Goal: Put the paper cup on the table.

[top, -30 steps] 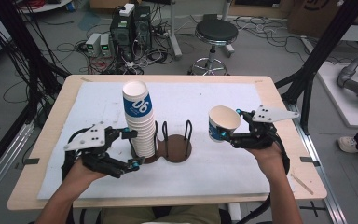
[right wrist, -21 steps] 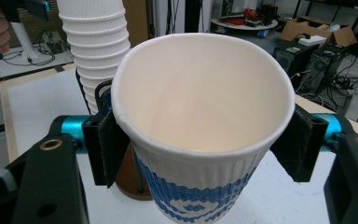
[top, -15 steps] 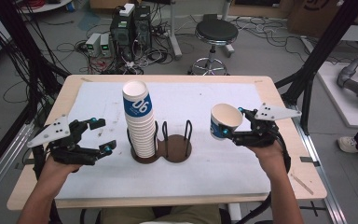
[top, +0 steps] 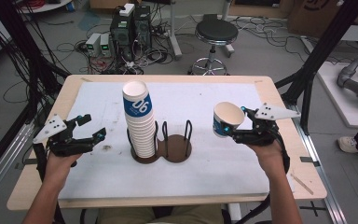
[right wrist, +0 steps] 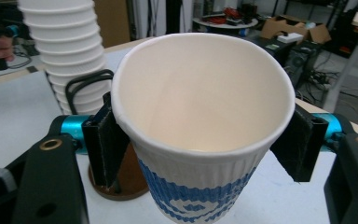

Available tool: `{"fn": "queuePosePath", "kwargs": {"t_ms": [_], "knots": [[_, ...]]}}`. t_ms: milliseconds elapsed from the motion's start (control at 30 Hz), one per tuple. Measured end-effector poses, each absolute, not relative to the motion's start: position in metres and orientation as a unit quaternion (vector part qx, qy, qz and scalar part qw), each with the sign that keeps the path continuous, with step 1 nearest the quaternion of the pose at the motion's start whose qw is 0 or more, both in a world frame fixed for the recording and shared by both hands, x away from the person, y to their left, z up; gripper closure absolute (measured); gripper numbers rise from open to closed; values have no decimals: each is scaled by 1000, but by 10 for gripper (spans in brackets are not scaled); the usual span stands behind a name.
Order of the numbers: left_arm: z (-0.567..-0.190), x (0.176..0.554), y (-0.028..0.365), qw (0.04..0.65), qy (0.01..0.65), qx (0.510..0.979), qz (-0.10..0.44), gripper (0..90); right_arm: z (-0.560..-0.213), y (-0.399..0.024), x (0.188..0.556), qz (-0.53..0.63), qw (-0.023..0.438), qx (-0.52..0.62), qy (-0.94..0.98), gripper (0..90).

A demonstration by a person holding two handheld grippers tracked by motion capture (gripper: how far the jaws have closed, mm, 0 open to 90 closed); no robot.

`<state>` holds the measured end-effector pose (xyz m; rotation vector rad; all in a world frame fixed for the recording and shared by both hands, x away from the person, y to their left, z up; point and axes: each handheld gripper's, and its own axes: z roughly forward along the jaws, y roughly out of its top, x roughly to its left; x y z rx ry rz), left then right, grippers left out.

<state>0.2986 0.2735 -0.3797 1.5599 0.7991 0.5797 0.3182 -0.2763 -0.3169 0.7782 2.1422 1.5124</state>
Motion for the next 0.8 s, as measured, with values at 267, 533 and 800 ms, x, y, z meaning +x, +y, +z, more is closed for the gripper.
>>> {"fn": "queuePosePath", "kwargs": {"t_ms": [267, 533, 800], "knots": [[-390, 301, 271, 588, 356, 677, 263, 174, -328, -282, 336, 530, 223, 319, 754, 282], [-394, 304, 274, 586, 358, 677, 265, 174, -342, -286, 369, 508, 244, 372, 738, 279], [-395, 303, 274, 589, 356, 676, 263, 174, -371, -288, 400, 465, 255, 434, 728, 276]]}}
